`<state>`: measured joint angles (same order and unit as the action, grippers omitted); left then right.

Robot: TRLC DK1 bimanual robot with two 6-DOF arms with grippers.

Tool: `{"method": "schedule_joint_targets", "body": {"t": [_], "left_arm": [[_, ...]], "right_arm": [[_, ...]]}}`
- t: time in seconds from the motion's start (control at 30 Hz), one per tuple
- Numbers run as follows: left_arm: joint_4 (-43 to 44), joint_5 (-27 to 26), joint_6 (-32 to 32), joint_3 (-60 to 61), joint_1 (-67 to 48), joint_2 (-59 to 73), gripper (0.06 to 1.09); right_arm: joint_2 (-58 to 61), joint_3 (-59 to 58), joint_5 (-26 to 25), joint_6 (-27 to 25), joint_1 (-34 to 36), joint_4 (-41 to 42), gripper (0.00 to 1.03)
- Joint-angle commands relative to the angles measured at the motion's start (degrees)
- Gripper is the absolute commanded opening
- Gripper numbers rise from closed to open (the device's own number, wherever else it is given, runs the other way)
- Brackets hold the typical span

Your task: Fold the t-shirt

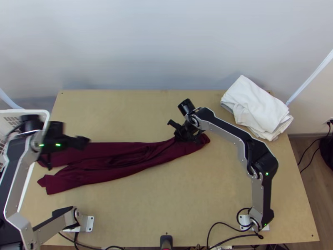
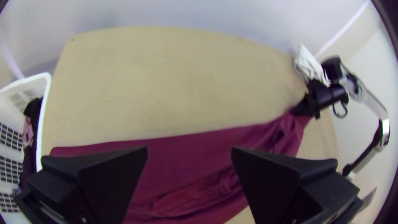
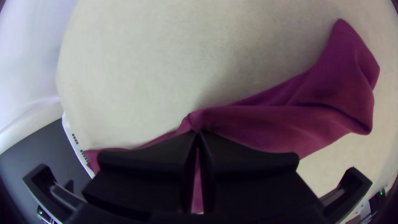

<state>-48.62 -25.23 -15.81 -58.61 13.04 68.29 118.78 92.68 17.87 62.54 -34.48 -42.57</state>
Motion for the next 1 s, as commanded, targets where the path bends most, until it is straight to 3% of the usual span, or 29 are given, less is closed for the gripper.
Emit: {"method": "schedule_joint_targets", "body": {"t": [0.0, 0.1, 0.2, 0.37, 0.57, 0.97], "left_arm": [[-2.2, 1.9, -5.0, 1.4, -7.9, 0.8, 1.04], [-1.4, 6.9, -8.4, 3.9, -14.7, 1.0, 1.04], [2.5, 15.4, -11.1, 6.4, -19.0, 2.8, 1.04], [8.6, 18.3, -13.5, 7.4, -19.2, 5.1, 1.03], [9.9, 19.0, -21.3, 7.2, -12.5, 6.4, 1.03], [2.5, 17.3, -48.3, 7.8, 17.3, 5.8, 1.03]], "right_arm": [[-4.5, 0.2, -1.3, -1.3, -1.1, -0.3, 0.03], [-6.6, 0.0, -1.5, -1.2, -1.4, -0.3, 0.03], [-8.4, -0.6, -1.9, -1.6, -1.6, -0.4, 0.03], [-11.6, -1.8, -2.2, -4.9, -2.7, -0.3, 0.03], [-15.5, -4.9, -2.2, -8.1, -4.5, -0.3, 0.03], [-16.0, -8.2, -2.8, -8.5, -5.2, 0.6, 0.03]]}}
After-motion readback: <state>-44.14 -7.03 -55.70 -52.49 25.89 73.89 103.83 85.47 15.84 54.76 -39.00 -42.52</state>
